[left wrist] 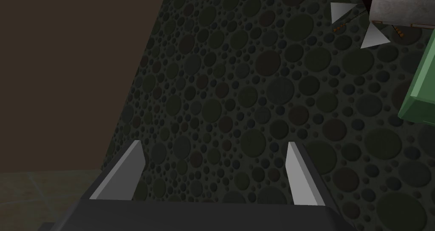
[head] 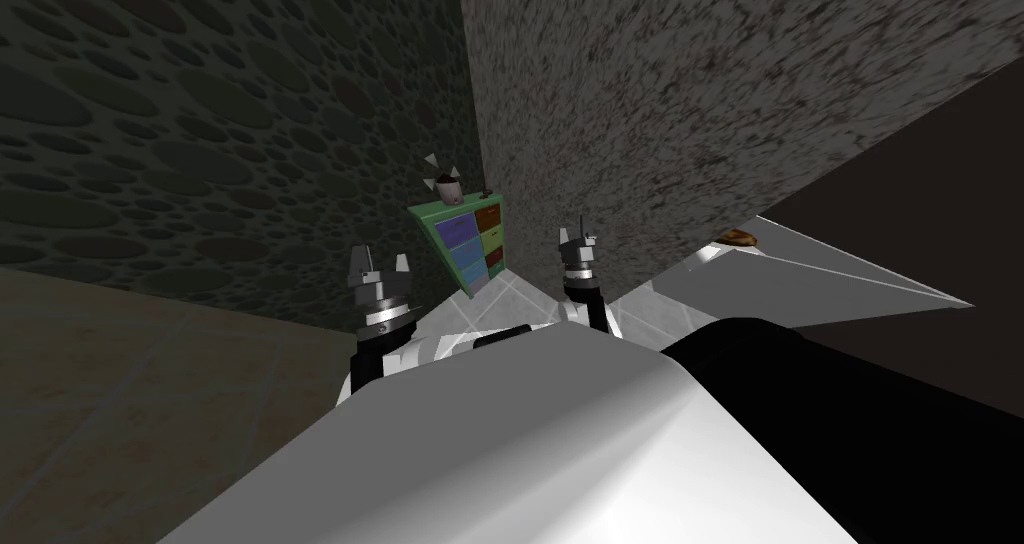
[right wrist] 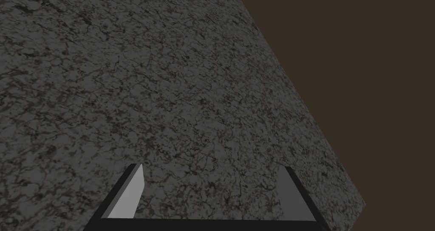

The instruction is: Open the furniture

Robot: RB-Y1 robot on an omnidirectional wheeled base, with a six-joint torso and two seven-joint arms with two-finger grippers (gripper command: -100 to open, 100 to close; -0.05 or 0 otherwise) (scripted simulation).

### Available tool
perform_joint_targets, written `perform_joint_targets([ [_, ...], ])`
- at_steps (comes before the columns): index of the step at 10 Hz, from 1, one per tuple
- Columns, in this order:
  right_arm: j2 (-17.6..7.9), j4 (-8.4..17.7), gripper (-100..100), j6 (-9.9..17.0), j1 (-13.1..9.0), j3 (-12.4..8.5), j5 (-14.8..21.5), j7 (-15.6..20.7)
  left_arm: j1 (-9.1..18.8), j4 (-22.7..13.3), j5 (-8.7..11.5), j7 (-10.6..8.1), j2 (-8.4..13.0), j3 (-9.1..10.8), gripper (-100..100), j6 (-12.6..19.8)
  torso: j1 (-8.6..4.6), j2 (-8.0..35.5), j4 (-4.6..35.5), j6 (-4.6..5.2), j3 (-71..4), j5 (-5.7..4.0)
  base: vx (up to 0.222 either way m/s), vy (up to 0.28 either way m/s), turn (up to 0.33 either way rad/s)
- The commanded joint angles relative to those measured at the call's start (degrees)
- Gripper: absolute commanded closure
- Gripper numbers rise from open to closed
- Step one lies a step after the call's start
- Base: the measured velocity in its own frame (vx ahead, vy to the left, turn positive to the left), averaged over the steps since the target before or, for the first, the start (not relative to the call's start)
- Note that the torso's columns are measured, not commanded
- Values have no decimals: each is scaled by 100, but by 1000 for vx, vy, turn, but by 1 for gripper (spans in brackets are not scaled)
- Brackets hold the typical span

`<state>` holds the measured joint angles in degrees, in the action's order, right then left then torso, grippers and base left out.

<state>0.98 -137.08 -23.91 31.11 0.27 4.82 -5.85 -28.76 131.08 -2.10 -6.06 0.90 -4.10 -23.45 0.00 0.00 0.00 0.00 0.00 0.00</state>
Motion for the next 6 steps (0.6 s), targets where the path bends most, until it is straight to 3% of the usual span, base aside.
perform_joint_targets([
  [1,0,0,0,0,0,0,0,0,0,0,0,0,0,0,0,0,0,232,235,0,-467,0,0,0,0],
  [6,0,-1,0,0,0,0,0,0,0,1,0,0,0,0,0,0,0,2269,2268,0,-4536,0,0,0,0],
])
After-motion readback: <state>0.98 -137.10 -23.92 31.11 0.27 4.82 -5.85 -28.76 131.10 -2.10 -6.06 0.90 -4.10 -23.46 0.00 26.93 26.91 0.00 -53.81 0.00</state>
